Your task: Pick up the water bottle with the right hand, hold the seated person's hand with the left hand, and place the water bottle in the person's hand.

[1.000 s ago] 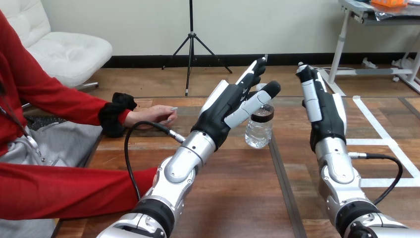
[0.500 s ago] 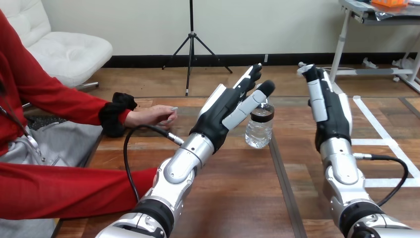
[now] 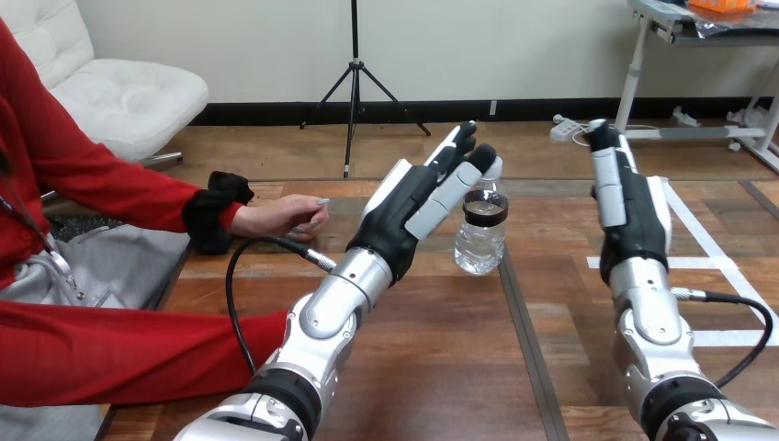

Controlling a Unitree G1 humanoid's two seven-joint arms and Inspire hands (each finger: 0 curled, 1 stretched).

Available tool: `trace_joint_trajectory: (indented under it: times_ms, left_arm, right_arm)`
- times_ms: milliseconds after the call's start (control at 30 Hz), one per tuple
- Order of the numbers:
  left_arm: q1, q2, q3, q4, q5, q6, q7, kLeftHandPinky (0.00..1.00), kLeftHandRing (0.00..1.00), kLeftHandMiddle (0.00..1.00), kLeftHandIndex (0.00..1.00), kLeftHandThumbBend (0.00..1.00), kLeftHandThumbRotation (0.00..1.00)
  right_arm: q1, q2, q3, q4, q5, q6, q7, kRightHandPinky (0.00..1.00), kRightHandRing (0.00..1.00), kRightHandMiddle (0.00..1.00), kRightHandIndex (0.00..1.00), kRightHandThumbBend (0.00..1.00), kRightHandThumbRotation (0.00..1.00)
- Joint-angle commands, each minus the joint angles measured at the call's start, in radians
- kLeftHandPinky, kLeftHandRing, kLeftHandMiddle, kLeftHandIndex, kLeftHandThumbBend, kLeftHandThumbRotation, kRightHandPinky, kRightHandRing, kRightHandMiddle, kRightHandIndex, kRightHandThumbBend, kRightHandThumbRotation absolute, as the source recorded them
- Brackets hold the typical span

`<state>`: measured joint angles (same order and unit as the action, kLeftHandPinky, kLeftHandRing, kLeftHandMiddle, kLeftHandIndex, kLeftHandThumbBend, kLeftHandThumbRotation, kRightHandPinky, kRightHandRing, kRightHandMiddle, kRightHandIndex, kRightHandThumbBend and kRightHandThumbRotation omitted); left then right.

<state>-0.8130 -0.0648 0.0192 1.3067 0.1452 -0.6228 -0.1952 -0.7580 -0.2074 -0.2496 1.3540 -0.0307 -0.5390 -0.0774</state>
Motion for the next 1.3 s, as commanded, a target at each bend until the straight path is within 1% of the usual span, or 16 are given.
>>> trace_joint_trajectory:
  times_ms: [0,133,267,433,600,833,967,1033,1167,1267]
  left_arm:
    - [-0.09,0.02,0.015,0.006,-0.008,0.006,0.013,1.0,1.0,1.0,1.0,1.0,0.97]
    - [-0.092,0.026,0.007,0.009,0.005,0.012,0.032,1.0,1.0,1.0,1.0,1.0,0.98]
    - [-0.101,0.033,0.009,0.014,0.007,0.035,0.041,1.0,1.0,1.0,1.0,1.0,0.98]
    - [-0.105,0.037,-0.001,0.017,0.02,0.054,0.06,1.0,1.0,1.0,1.0,1.0,0.99]
    - [-0.112,0.039,-0.006,0.02,0.031,0.07,0.075,1.0,1.0,1.0,1.0,1.0,0.99]
    - [-0.123,0.037,-0.015,0.025,0.048,0.098,0.1,1.0,1.0,1.0,1.0,1.0,1.0]
    - [-0.131,0.036,-0.022,0.029,0.058,0.118,0.111,1.0,1.0,1.0,1.0,1.0,1.0]
    - [-0.134,0.034,-0.022,0.029,0.06,0.126,0.112,1.0,1.0,1.0,1.0,1.0,1.0]
    - [-0.141,0.028,-0.015,0.033,0.059,0.151,0.115,1.0,1.0,1.0,1.0,1.0,1.0]
    - [-0.146,0.023,-0.008,0.034,0.055,0.168,0.114,1.0,1.0,1.0,1.0,0.97,1.0]
  right_arm:
    - [-0.019,-0.023,-0.008,-0.032,0.013,-0.014,0.022,1.0,1.0,1.0,1.0,0.95,1.0]
    - [-0.016,-0.027,-0.004,-0.032,0.007,-0.014,0.021,1.0,1.0,1.0,1.0,0.94,1.0]
    - [-0.015,-0.029,-0.012,-0.031,0.015,-0.012,0.03,1.0,1.0,1.0,1.0,0.93,1.0]
    - [-0.015,-0.031,-0.013,-0.03,0.017,-0.001,0.033,1.0,1.0,1.0,1.0,0.97,1.0]
    - [-0.015,-0.033,-0.015,-0.031,0.025,0.002,0.044,1.0,1.0,1.0,1.0,0.99,1.0]
    - [-0.014,-0.035,-0.013,-0.03,0.025,0.006,0.049,1.0,1.0,1.0,1.0,0.99,1.0]
    - [-0.017,-0.033,-0.02,-0.028,0.035,0.019,0.059,1.0,1.0,1.0,1.0,0.99,1.0]
    - [-0.018,-0.033,-0.022,-0.027,0.038,0.023,0.063,1.0,1.0,1.0,1.0,0.97,1.0]
    - [-0.021,-0.034,-0.014,-0.027,0.032,0.035,0.062,1.0,1.0,1.0,1.0,0.96,1.0]
    - [-0.023,-0.033,-0.01,-0.027,0.028,0.048,0.06,1.0,1.0,1.0,1.0,0.96,1.0]
